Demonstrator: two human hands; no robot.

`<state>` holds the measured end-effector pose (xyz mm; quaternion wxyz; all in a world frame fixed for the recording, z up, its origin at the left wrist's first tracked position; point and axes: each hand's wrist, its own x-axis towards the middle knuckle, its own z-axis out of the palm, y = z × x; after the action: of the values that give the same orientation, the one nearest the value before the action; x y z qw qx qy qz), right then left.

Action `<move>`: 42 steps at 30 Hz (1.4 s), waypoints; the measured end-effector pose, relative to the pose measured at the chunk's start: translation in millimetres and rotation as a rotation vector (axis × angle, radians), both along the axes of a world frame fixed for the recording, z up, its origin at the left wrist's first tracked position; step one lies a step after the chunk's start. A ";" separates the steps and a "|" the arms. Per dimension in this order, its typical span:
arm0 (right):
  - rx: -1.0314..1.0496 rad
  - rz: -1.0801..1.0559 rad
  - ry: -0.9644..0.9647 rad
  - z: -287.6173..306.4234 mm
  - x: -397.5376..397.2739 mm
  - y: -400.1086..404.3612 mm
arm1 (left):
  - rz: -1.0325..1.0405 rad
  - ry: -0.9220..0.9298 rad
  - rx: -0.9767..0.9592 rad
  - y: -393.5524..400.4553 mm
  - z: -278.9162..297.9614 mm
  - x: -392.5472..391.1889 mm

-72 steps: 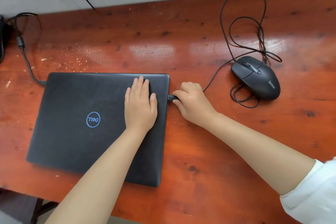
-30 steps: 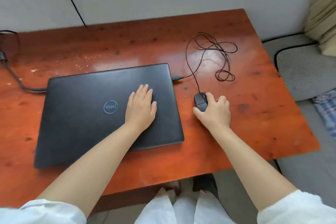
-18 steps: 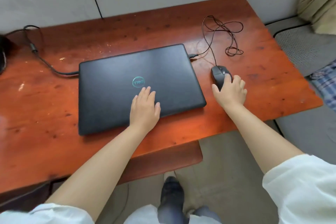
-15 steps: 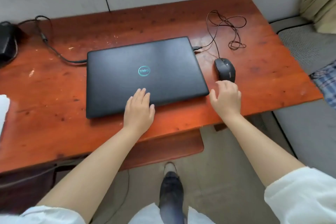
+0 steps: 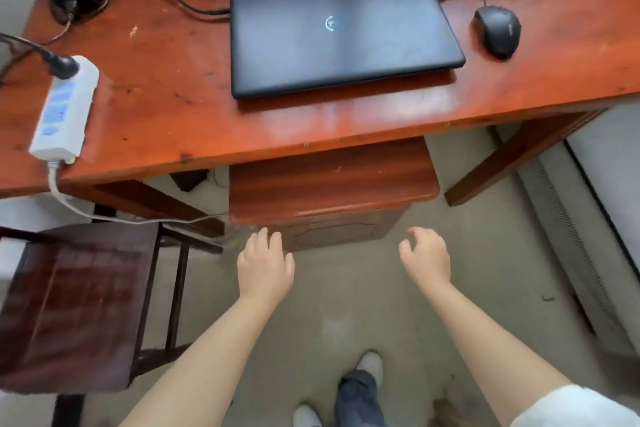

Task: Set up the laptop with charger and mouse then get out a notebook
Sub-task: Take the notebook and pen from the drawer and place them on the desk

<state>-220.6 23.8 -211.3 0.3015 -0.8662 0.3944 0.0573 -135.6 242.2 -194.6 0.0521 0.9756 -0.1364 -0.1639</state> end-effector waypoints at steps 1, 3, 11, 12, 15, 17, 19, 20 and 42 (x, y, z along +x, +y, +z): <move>0.032 -0.059 0.018 -7.3 -0.6 -1.2 | 0.092 0.037 -0.037 5.1 -8.1 0.6; 0.066 -0.123 0.034 -24.9 -0.3 -4.6 | 0.240 0.101 -0.117 12.8 -25.7 2.6; 0.210 -0.243 -0.262 -113.5 34.8 -8.7 | 0.478 -0.008 -0.555 26.5 -132.2 27.9; 0.226 -0.286 -0.349 -123.0 41.1 -11.6 | 0.491 -0.069 -0.633 24.2 -144.1 31.3; 0.248 -0.368 -0.638 -149.2 56.1 -21.3 | 0.446 -0.246 -0.866 18.3 -175.6 44.1; 0.300 -0.409 -0.825 -161.7 63.3 -25.1 | 0.393 -0.304 -1.017 13.5 -190.9 52.6; 0.275 -0.426 -0.962 -173.0 68.0 -27.4 | 0.393 -0.379 -1.096 9.1 -205.8 58.3; 0.223 -0.415 -1.007 -177.9 70.5 -28.5 | 0.421 -0.418 -1.106 6.7 -211.3 60.2; 0.233 -0.578 -1.115 -180.4 43.3 -19.8 | 0.639 -0.489 -1.138 14.1 -209.6 40.1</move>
<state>-177.3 3.9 -391.6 0.5568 -0.5860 0.3875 -0.4432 -95.5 256.3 -404.2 0.5687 0.7980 0.0847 0.1807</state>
